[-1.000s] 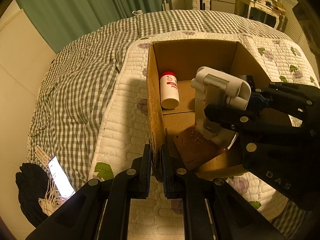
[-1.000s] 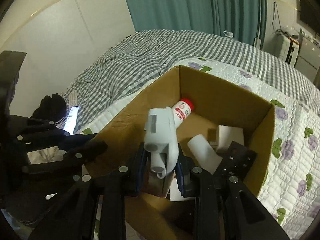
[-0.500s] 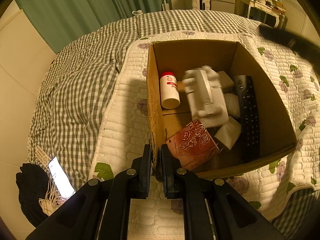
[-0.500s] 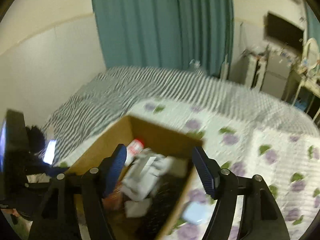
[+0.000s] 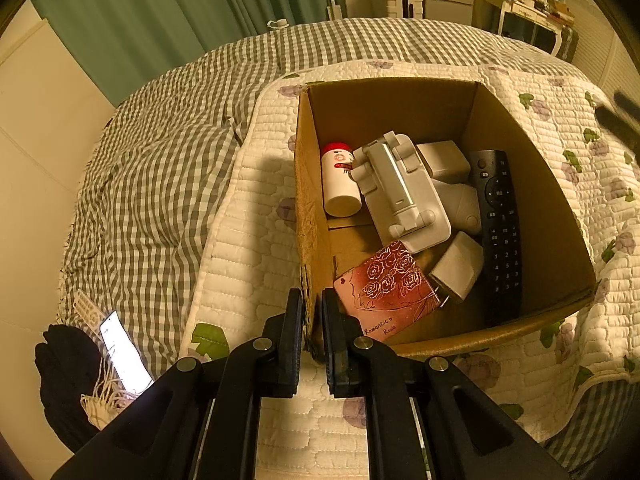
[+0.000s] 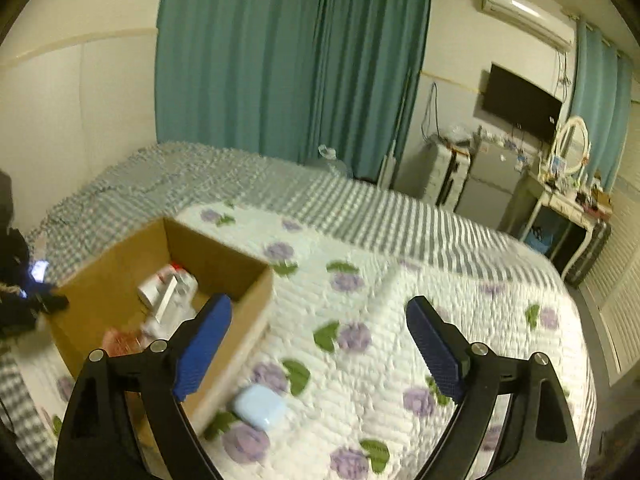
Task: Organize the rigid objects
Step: 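Move the right tool to the light-blue earbud case and grasp it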
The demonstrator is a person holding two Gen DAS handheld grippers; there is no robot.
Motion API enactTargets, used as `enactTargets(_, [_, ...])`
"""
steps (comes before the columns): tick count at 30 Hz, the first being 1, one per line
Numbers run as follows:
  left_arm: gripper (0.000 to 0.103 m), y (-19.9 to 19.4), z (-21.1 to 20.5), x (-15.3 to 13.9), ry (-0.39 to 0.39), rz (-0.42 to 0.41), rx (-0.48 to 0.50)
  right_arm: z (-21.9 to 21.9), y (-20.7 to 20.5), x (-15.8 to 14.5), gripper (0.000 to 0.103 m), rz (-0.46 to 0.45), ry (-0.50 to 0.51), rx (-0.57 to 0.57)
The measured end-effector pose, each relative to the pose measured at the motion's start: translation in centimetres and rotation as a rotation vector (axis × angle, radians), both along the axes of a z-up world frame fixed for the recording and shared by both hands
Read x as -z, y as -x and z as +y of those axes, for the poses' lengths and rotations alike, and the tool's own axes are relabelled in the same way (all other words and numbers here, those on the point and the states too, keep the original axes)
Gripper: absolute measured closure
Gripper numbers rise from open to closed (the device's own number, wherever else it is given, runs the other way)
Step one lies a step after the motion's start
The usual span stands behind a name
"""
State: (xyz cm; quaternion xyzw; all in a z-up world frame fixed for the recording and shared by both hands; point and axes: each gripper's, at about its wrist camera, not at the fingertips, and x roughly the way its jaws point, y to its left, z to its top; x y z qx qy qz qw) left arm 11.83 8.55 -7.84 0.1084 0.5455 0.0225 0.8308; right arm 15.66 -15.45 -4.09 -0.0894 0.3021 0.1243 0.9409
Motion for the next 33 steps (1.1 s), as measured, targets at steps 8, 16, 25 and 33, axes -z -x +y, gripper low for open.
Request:
enactTargets(8, [0.095, 0.1, 0.0, 0.0, -0.009, 0.001, 0.000, -1.4, 0.6, 5.9, 0.014, 0.108, -0.028, 0.028])
enactTargets(16, [0.095, 0.1, 0.0, 0.0, -0.008, 0.000, 0.000, 1.3, 0.0, 12.5, 0.014, 0.270, 0.043, -0.089])
enactTargets(25, [0.095, 0.1, 0.0, 0.1, -0.004, 0.000, -0.001, 1.6, -2.1, 15.0, 0.018, 0.350, -0.017, -0.175])
enactTargets(33, [0.095, 0.0, -0.2, 0.2, -0.008, 0.000, 0.004, 2.1, -2.8, 15.7, 0.042, 0.374, -0.049, -0.227])
